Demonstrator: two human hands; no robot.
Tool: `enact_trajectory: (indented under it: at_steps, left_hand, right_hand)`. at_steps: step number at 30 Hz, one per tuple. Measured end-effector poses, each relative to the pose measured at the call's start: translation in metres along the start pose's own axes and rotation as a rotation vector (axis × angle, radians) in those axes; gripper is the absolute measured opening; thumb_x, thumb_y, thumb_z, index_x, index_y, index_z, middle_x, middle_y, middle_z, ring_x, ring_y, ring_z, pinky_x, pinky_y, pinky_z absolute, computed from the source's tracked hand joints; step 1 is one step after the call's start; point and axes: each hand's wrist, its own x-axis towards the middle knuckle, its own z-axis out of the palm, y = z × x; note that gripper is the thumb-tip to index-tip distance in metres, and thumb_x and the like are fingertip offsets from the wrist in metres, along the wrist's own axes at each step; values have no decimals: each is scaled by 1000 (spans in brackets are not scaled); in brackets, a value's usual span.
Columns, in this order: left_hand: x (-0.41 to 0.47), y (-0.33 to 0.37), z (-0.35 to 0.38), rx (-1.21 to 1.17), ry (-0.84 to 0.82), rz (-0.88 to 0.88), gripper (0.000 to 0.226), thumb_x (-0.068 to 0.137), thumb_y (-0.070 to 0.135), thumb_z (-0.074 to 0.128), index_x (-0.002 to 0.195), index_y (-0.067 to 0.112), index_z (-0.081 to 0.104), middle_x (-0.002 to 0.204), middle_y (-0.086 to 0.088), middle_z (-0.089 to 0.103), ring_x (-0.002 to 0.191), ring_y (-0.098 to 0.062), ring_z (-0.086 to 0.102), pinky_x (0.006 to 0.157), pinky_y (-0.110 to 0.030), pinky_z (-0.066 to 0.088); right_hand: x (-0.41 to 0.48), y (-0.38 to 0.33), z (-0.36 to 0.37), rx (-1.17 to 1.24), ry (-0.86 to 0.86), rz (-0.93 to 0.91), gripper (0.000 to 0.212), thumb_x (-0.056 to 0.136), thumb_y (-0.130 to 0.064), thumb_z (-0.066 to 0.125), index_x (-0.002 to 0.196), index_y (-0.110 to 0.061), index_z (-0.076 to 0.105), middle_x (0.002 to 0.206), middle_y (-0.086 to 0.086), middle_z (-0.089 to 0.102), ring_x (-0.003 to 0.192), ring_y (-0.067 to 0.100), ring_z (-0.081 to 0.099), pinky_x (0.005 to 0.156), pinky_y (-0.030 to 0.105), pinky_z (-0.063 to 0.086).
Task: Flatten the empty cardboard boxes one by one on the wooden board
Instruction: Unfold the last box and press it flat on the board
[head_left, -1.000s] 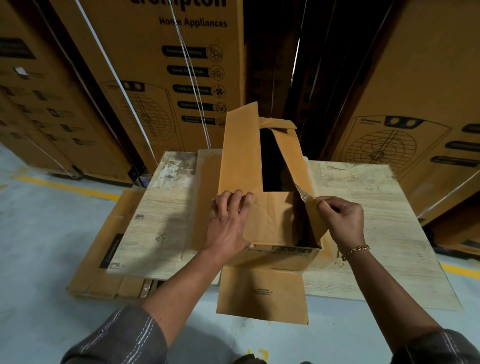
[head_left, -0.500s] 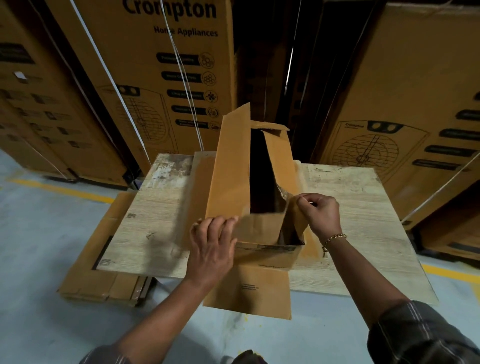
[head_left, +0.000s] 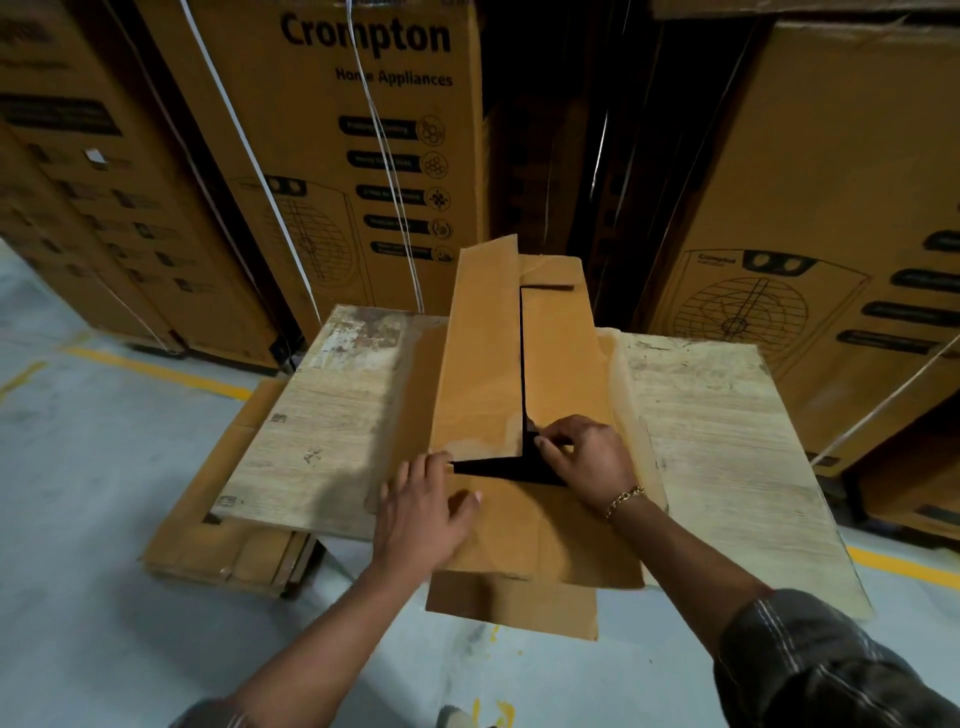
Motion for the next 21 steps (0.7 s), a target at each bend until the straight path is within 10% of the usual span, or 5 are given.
enact_trajectory:
  at_steps: [7,11,15,17,21]
  left_hand:
    - [80,10,15,29,-318,-116,104,84,65,57,157,16,1,164,-6,4,141,-32,30,108,-45,39]
    - [78,4,35,-48,-131,-90,85,94,31,57,159,15,5,167,-3,-1,126,-27,52,84,-32,49]
    - [74,-9,44,-477,30,-386,53,100,46,47,145,20,45,131,-15,61,94,-25,64,72,-33,50]
    - [77,-5,34,-788,55,-645,62,97,57,41,122,3,59,100,-15,64,84,-29,58,70,-34,43]
    - [78,-3,22,-949,84,-697,48,100,39,50,130,2,55,111,-16,58,95,-29,53,75,-30,31]
  right_hand:
    - [-10,0,21,-331,-214,137,75,85,-58,56,148,-27,30,156,0,25,143,31,28,108,48,39]
    - [-2,20,34,-281,-243,371,91,89,-47,62,155,-30,1,165,7,-8,150,40,3,116,53,29]
    - [-2,22,35,-163,-130,431,87,89,-39,60,156,-39,4,166,0,-3,150,33,13,113,47,36]
    - [-4,23,32,-32,-55,438,85,85,-31,60,154,-46,14,165,-9,8,147,28,22,109,49,41]
    - [-5,29,25,515,295,537,70,75,-25,50,145,-30,48,141,-4,54,126,19,51,106,43,46]
